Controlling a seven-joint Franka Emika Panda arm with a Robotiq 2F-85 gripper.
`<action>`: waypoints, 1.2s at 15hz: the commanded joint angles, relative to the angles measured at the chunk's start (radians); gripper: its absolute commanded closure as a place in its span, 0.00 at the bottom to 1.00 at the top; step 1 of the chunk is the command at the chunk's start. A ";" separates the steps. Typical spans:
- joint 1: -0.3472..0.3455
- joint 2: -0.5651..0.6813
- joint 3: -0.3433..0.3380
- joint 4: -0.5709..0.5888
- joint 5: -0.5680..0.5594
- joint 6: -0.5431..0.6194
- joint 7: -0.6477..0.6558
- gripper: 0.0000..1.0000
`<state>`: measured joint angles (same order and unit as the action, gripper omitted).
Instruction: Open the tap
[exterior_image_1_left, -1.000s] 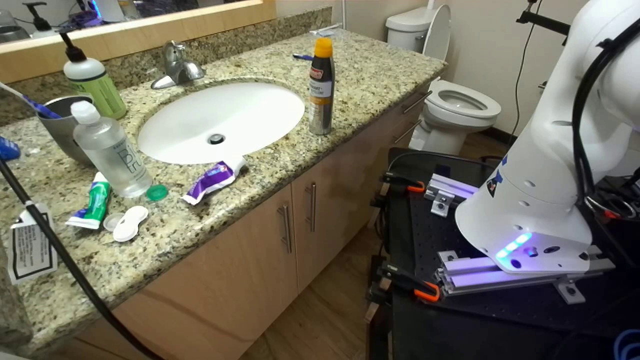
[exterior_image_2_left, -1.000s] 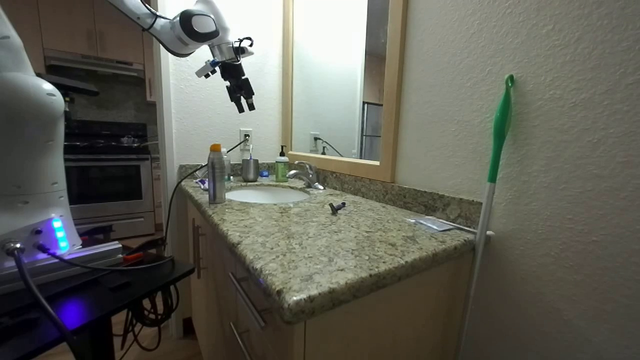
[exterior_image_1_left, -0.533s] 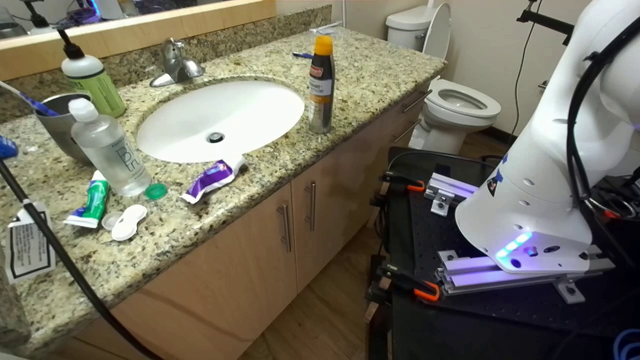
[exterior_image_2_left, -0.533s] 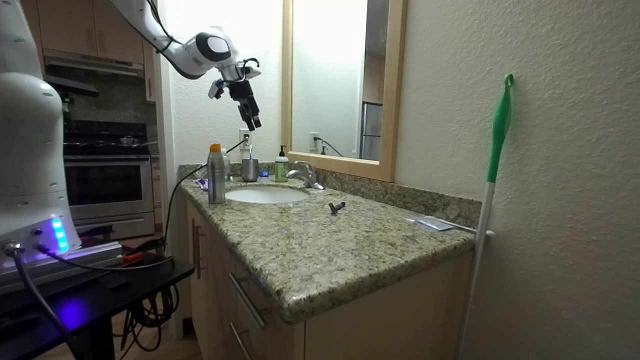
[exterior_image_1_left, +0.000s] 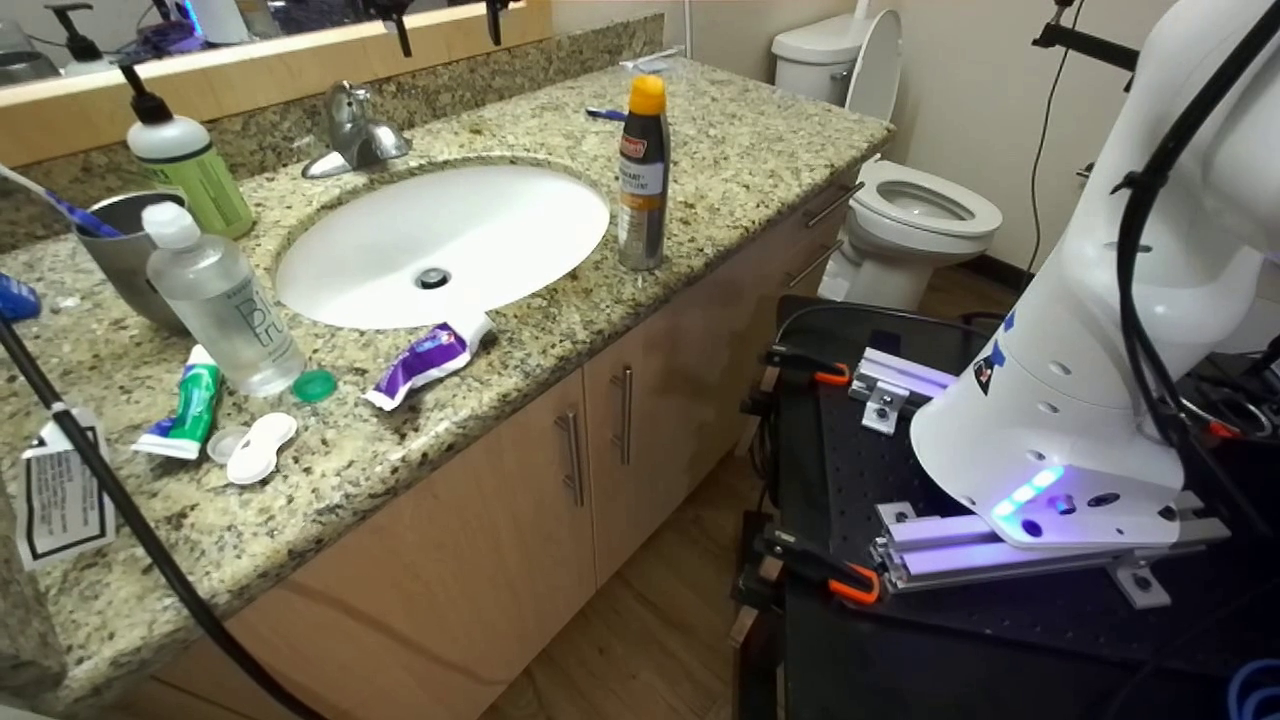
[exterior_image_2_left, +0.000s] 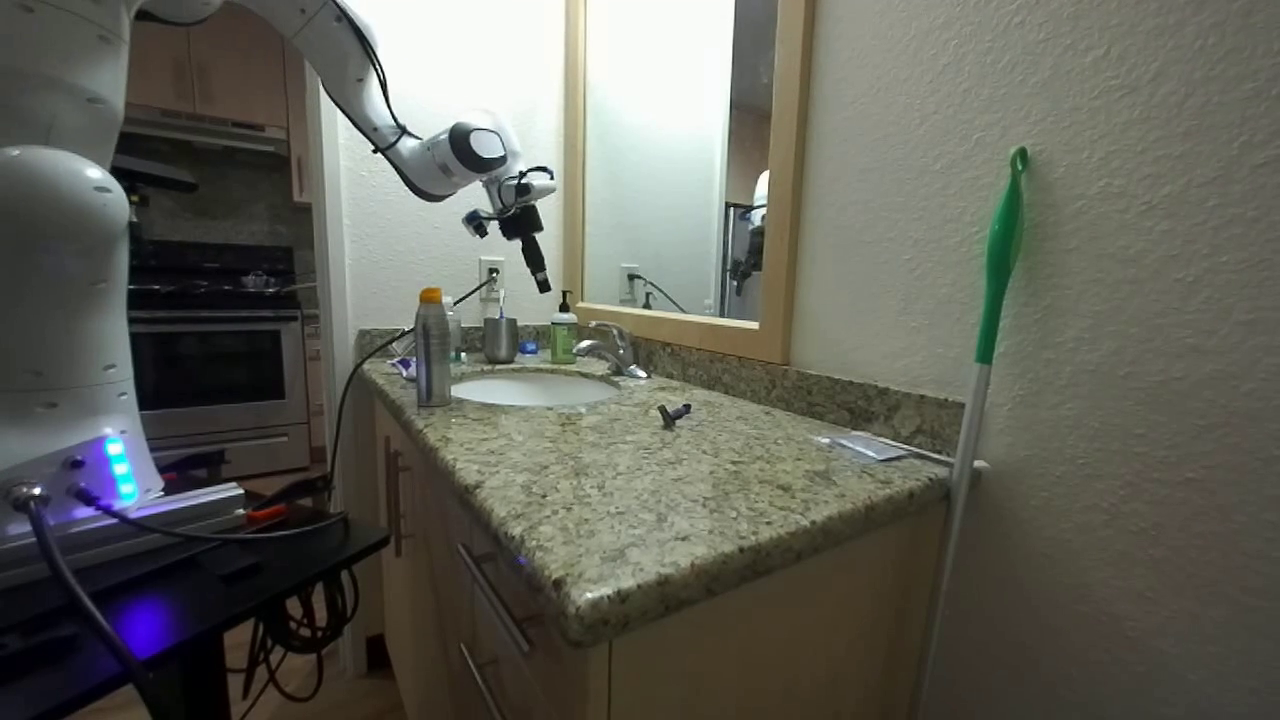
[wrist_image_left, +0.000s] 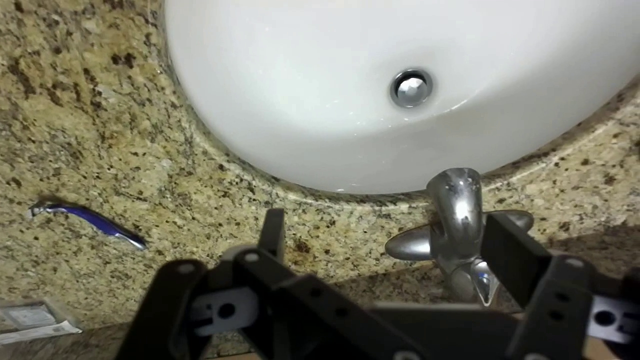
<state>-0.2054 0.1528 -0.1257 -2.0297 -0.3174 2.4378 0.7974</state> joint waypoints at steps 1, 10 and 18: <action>0.043 0.009 -0.045 -0.004 -0.047 0.028 0.031 0.00; 0.096 0.342 -0.071 0.266 -0.082 0.147 0.288 0.00; 0.094 0.320 -0.101 0.201 -0.035 0.260 0.153 0.00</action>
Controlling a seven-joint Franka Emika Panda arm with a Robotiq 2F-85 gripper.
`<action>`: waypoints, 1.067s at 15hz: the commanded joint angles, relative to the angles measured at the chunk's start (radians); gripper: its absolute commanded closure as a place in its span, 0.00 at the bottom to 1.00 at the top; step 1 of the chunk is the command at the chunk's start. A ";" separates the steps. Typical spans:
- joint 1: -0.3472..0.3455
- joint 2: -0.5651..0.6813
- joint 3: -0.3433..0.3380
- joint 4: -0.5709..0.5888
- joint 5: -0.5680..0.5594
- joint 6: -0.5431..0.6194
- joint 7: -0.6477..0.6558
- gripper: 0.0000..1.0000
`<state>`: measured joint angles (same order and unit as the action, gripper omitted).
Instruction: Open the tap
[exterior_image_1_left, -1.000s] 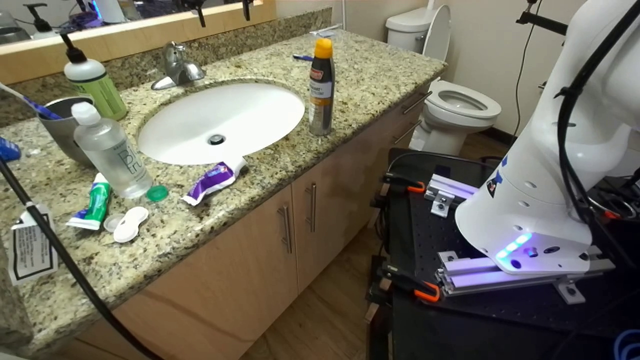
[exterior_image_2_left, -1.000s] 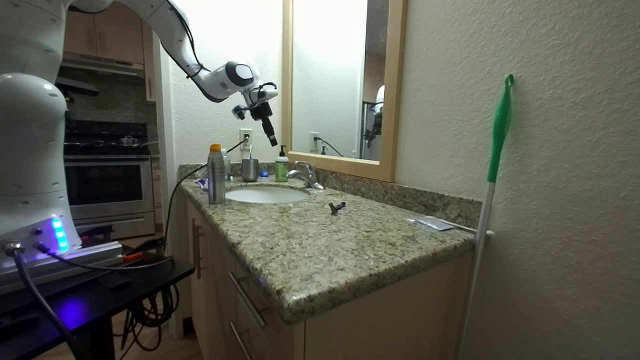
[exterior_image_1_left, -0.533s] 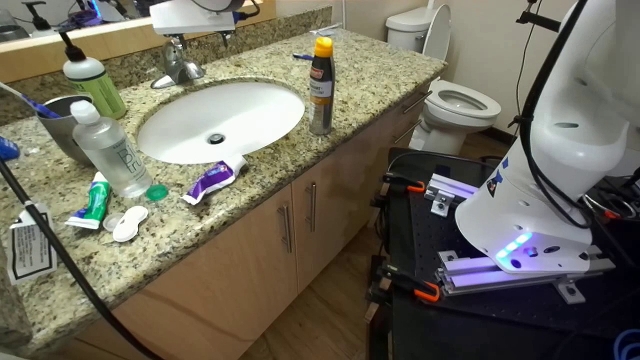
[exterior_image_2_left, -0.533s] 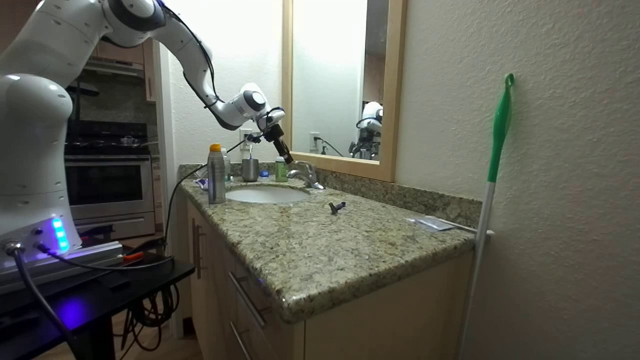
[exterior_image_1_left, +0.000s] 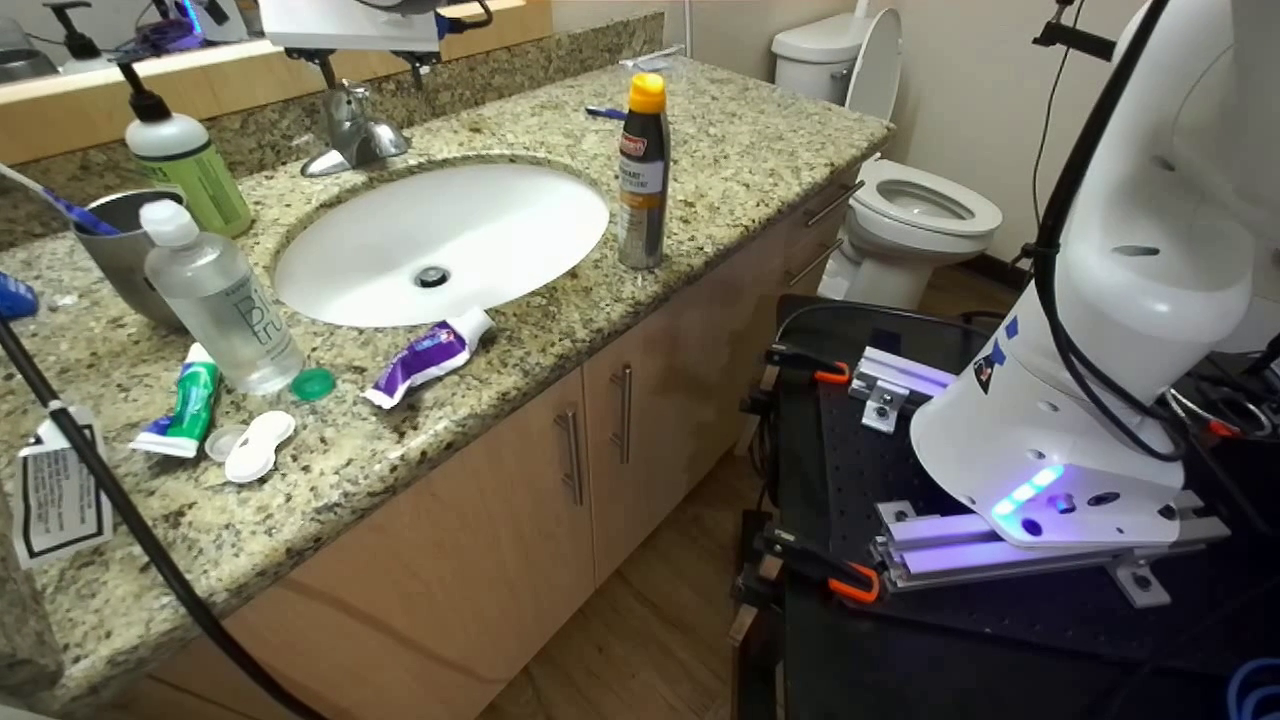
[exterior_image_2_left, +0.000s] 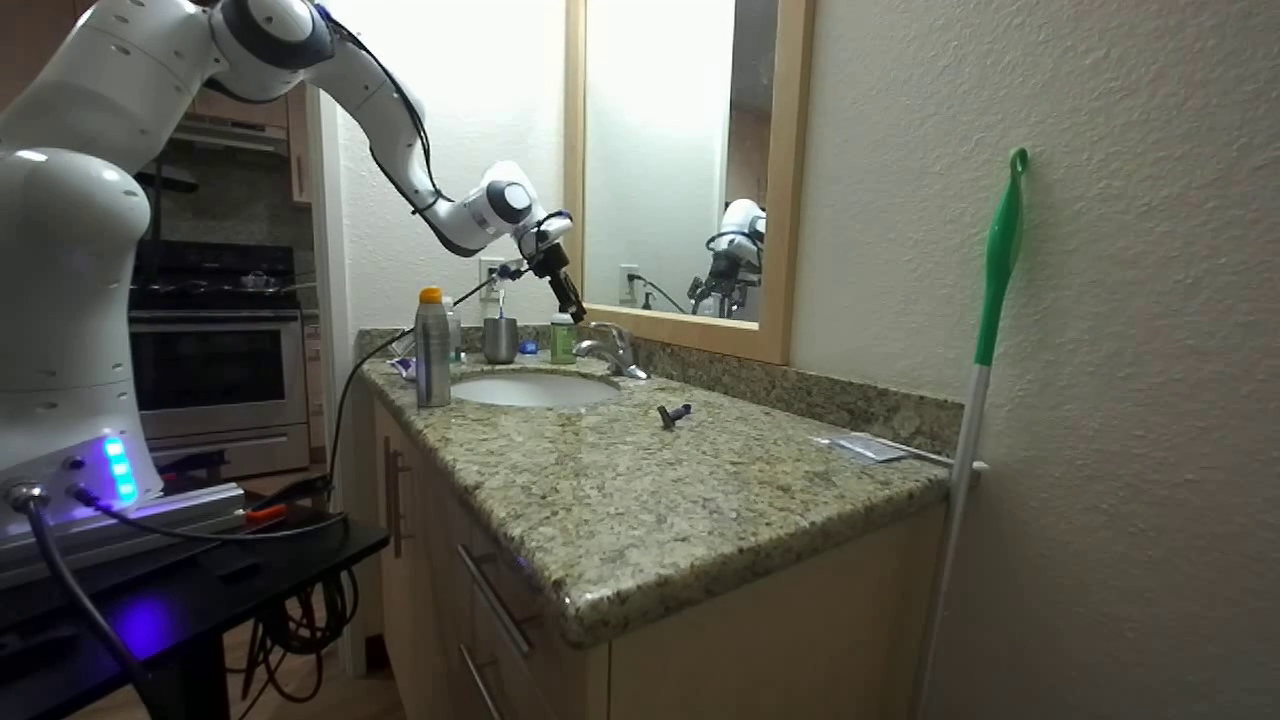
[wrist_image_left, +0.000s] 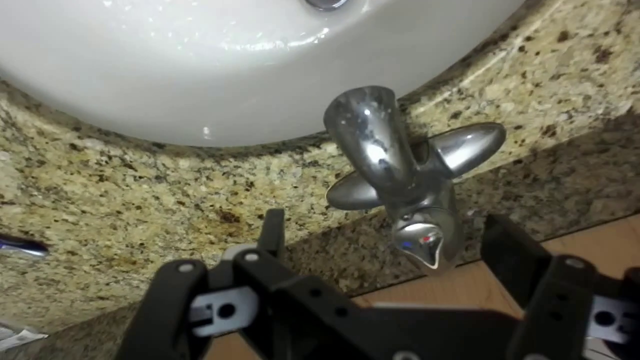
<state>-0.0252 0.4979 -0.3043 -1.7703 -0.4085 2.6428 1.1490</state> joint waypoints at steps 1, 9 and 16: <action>-0.111 -0.021 0.102 -0.061 0.082 0.069 -0.255 0.00; -0.137 0.007 0.106 -0.025 0.232 0.067 -0.572 0.00; -0.005 0.076 -0.038 -0.007 0.253 0.175 -0.374 0.00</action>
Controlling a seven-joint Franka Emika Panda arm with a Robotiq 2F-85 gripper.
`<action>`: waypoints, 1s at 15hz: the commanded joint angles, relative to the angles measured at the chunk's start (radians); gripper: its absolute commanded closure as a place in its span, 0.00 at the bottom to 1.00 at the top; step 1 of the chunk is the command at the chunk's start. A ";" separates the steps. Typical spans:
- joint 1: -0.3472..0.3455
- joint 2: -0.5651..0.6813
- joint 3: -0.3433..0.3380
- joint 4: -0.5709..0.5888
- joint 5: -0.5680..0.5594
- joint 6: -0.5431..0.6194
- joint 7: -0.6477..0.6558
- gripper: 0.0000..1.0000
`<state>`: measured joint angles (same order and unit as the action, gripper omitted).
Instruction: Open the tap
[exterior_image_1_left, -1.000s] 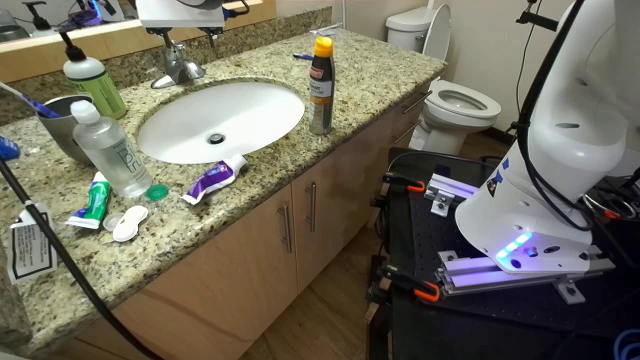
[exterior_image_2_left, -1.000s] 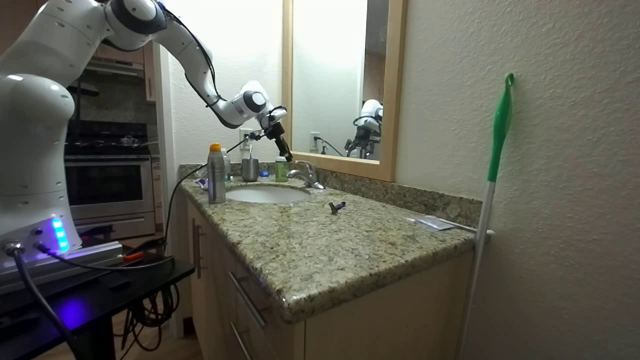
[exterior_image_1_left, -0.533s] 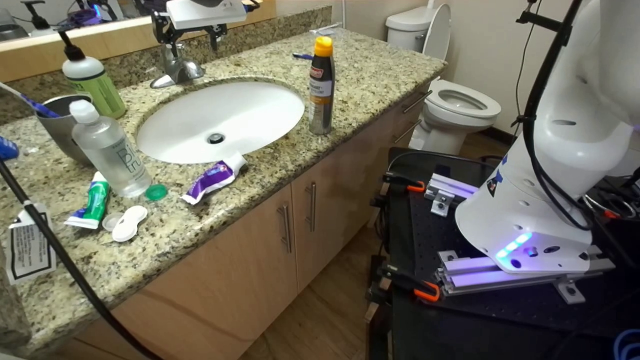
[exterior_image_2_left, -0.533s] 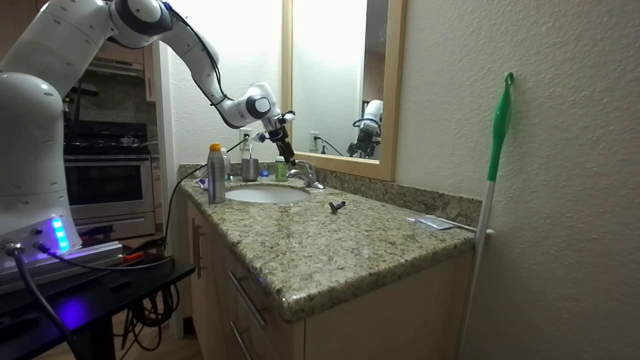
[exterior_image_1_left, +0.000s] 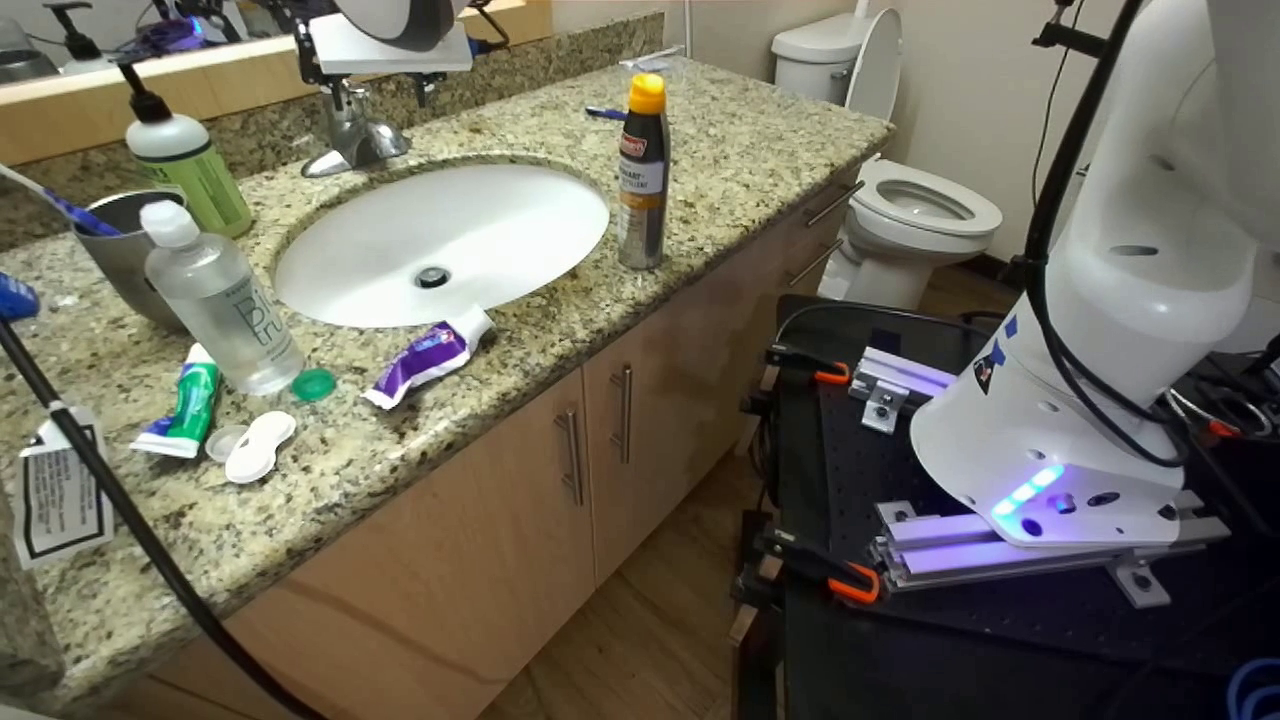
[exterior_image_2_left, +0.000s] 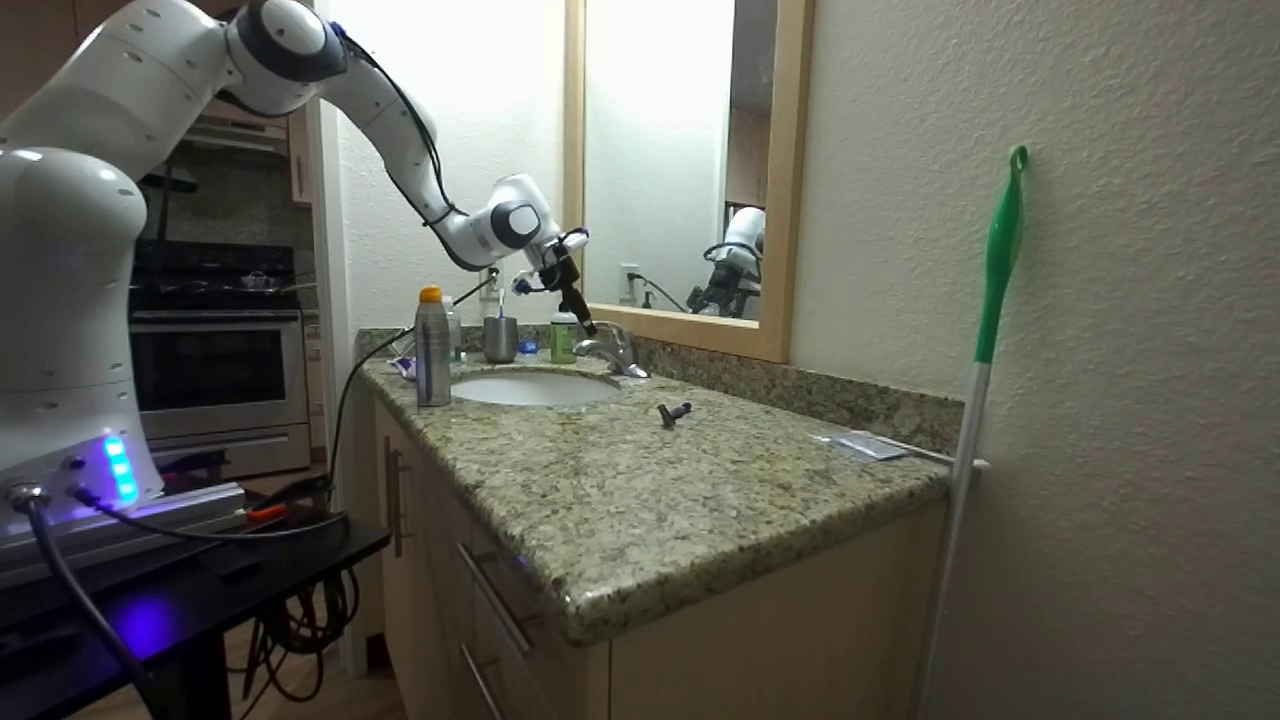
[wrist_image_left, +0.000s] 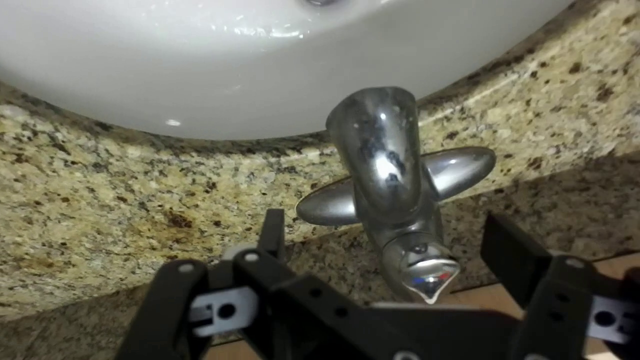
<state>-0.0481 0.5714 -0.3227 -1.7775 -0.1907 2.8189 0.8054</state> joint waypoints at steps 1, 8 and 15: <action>0.041 0.027 -0.048 0.010 0.035 0.025 0.010 0.00; 0.066 0.038 -0.088 0.019 0.049 0.064 0.047 0.55; -0.132 -0.059 0.163 0.026 0.330 -0.038 -0.174 0.92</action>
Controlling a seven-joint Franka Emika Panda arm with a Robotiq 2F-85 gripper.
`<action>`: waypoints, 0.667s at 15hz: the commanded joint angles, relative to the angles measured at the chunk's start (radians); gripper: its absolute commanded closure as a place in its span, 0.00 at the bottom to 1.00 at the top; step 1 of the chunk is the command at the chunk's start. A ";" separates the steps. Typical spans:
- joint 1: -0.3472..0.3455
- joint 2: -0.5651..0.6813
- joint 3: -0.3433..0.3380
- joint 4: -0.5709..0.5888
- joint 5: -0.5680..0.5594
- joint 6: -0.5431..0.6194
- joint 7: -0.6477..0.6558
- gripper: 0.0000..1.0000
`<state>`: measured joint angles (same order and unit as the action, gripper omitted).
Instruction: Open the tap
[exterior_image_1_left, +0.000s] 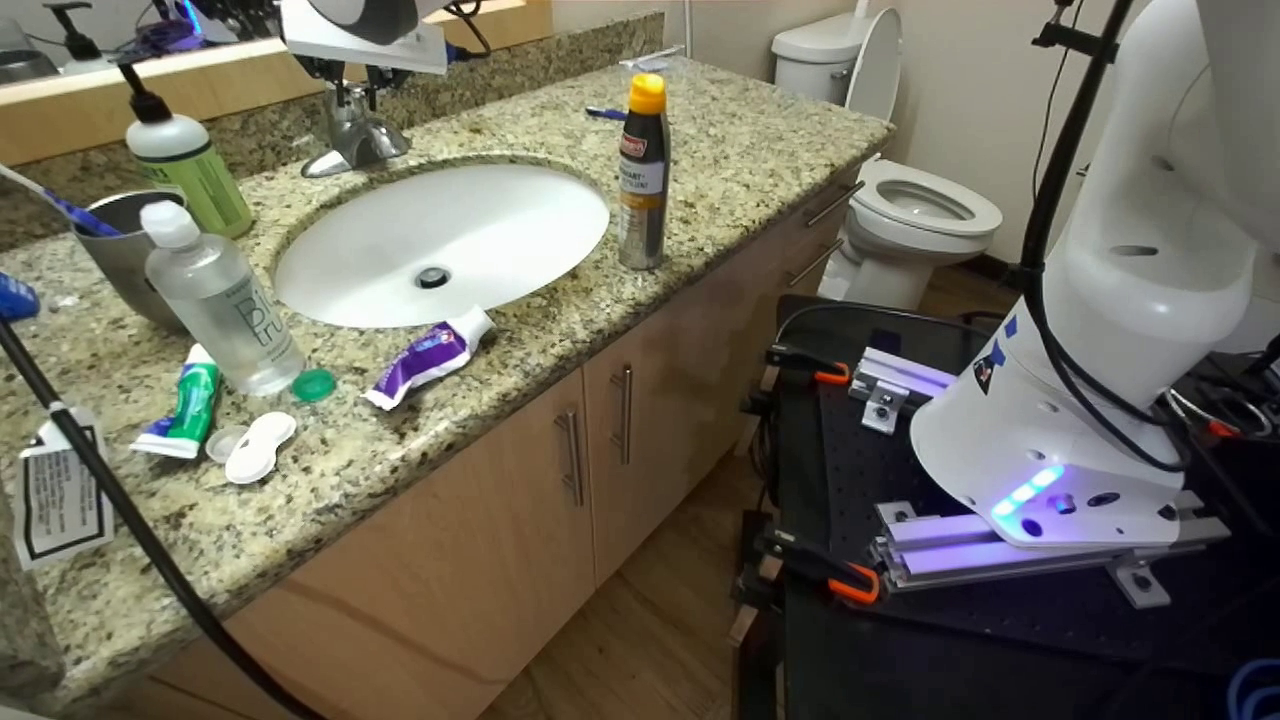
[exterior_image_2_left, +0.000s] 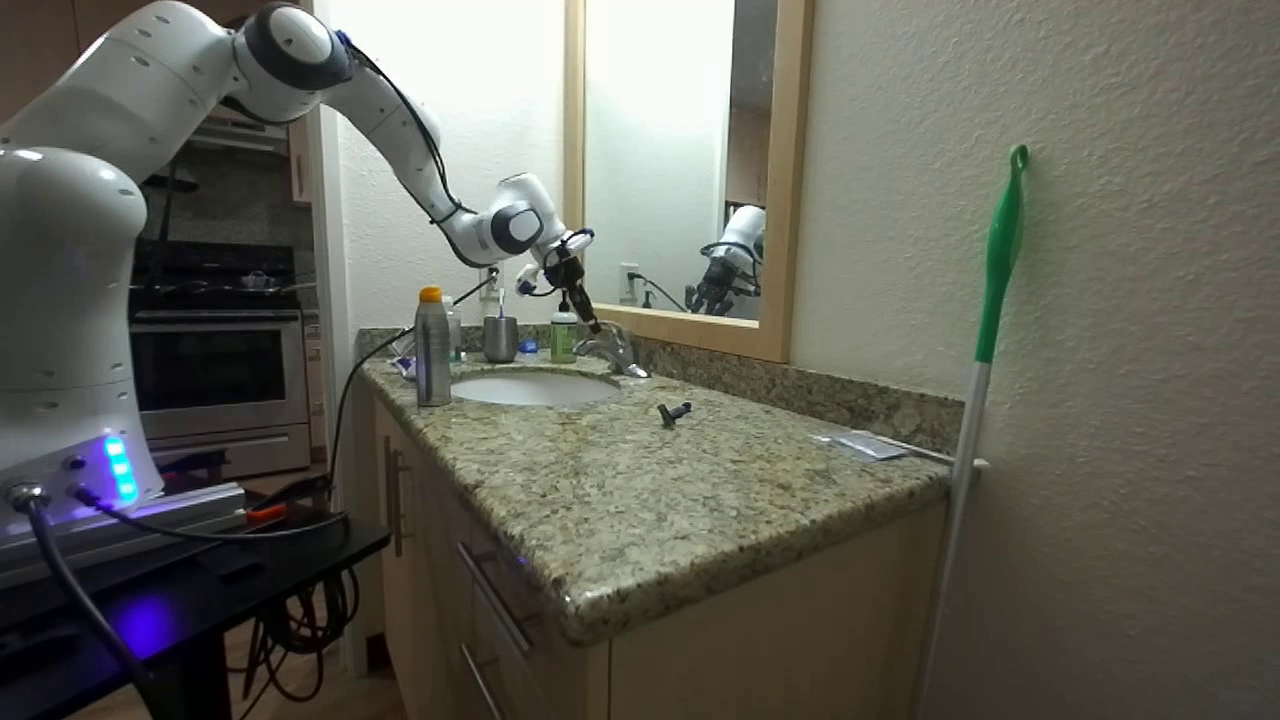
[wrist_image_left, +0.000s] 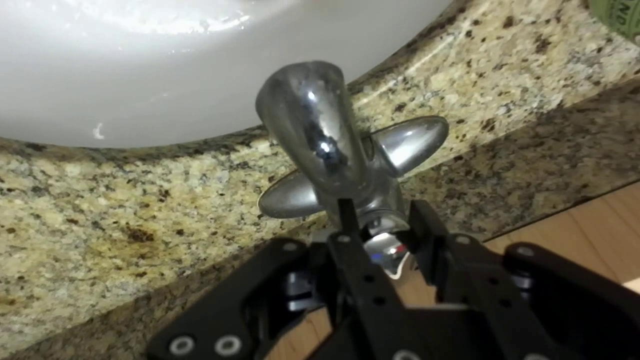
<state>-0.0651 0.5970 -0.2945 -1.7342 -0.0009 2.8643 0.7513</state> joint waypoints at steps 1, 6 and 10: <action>-0.154 -0.091 0.169 -0.007 0.210 -0.097 -0.165 0.92; -0.283 -0.122 0.291 -0.003 0.532 -0.074 -0.324 0.92; -0.367 -0.178 0.383 -0.012 0.746 0.018 -0.454 0.92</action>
<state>-0.3595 0.5115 -0.0002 -1.7076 0.6195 2.8210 0.3879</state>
